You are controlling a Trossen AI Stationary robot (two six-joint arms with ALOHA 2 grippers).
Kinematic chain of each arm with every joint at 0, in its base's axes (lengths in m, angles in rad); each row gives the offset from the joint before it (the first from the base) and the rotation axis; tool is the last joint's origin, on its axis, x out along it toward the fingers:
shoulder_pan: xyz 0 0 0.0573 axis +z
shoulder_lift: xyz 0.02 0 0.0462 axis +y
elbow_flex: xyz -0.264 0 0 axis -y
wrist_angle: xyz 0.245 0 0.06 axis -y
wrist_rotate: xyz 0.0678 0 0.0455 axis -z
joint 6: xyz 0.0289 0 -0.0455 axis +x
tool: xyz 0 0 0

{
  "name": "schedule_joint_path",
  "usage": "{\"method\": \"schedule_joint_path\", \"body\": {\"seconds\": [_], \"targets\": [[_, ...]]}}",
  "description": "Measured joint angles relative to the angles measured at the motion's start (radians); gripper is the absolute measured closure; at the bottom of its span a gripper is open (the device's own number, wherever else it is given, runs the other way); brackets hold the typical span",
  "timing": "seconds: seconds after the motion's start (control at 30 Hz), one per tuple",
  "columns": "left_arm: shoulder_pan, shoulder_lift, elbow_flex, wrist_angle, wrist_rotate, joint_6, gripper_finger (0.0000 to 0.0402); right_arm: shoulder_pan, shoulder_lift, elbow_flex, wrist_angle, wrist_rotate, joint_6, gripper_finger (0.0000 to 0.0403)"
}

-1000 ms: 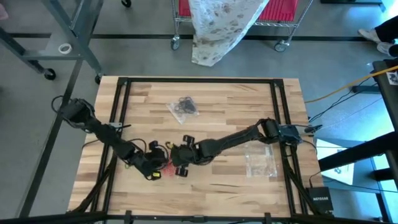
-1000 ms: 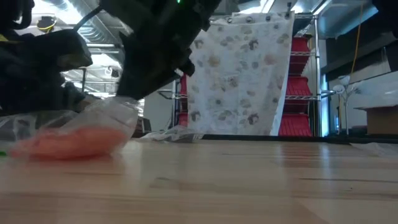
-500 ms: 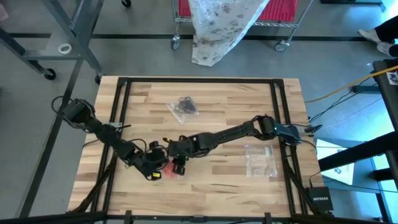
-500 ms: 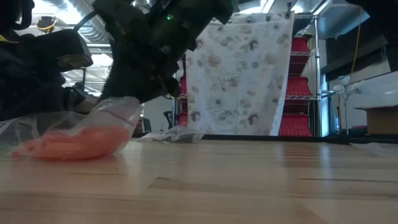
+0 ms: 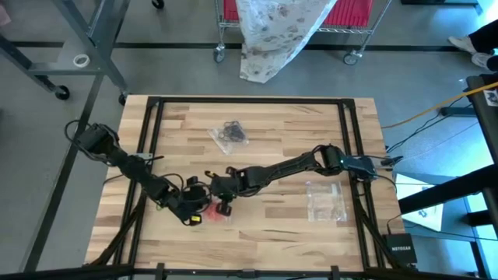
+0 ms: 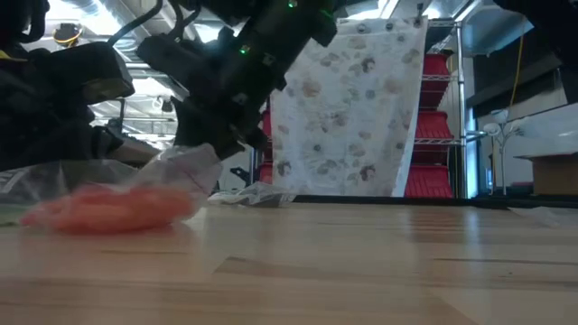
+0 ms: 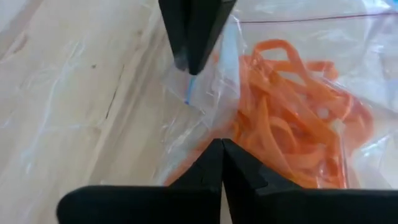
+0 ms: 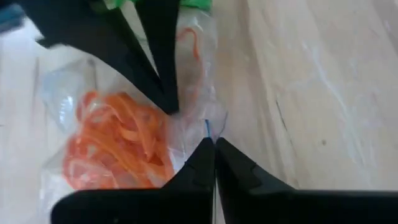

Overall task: Sort rubber bands
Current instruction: Close the transparent zip bag

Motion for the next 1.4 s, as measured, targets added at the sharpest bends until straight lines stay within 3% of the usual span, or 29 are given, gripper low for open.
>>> {"method": "schedule_joint_path", "body": {"seconds": [0.4,0.57,0.73,0.87,1.13,1.3,1.4], "targets": [[-0.040,-0.003,-0.054,0.006,-0.024,-0.118,0.0401,0.004,-0.075,0.000,-0.243,0.169,0.068,0.0402],[-0.043,-0.003,-0.056,0.005,-0.021,-0.113,0.0401,0.004,-0.086,0.000,-0.240,0.166,0.083,0.0402],[-0.043,-0.026,-0.034,-0.020,0.016,-0.066,0.0401,-0.001,-0.087,0.000,-0.208,0.074,0.133,0.0395],[-0.043,-0.080,-0.003,-0.018,0.019,-0.015,0.0401,-0.005,-0.087,0.024,-0.228,0.059,0.155,0.0360],[-0.033,-0.236,0.049,-0.122,0.008,0.000,0.0401,0.011,-0.135,0.080,-0.373,0.029,0.077,0.0248],[0.022,-0.325,0.050,-0.119,0.016,-0.024,0.0401,0.046,-0.188,-0.008,-0.385,0.060,0.039,0.0212],[0.089,-0.338,0.050,-0.119,0.101,-0.041,0.0386,0.053,-0.222,-0.094,-0.343,0.063,0.042,0.0208]]}}
